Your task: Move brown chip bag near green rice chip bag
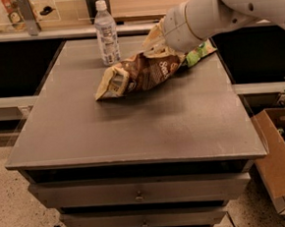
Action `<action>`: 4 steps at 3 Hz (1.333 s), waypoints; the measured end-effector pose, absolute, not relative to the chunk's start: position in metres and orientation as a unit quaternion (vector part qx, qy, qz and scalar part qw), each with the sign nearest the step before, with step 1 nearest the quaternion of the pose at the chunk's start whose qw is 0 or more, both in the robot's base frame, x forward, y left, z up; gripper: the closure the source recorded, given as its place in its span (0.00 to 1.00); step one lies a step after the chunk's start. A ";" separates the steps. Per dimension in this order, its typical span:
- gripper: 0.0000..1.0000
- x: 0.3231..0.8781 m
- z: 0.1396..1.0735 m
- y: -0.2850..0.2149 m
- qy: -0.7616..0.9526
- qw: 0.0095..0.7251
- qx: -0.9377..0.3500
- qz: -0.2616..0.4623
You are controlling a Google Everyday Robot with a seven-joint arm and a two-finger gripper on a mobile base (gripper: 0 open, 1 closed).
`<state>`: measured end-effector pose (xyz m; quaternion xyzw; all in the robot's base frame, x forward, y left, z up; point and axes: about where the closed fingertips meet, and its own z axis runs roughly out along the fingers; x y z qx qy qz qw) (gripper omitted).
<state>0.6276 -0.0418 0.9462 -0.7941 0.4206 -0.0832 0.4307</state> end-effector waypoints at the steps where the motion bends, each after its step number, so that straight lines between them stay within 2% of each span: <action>1: 0.84 0.635 0.946 -0.046 0.405 0.438 -0.801 -0.057; 2: 0.61 0.637 0.943 -0.053 0.406 0.444 -0.798 -0.032; 4: 0.15 0.636 0.941 -0.048 0.403 0.444 -0.800 -0.029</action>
Offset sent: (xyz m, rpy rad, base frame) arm 0.0108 -0.0244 -0.0046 0.1008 0.0986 0.0849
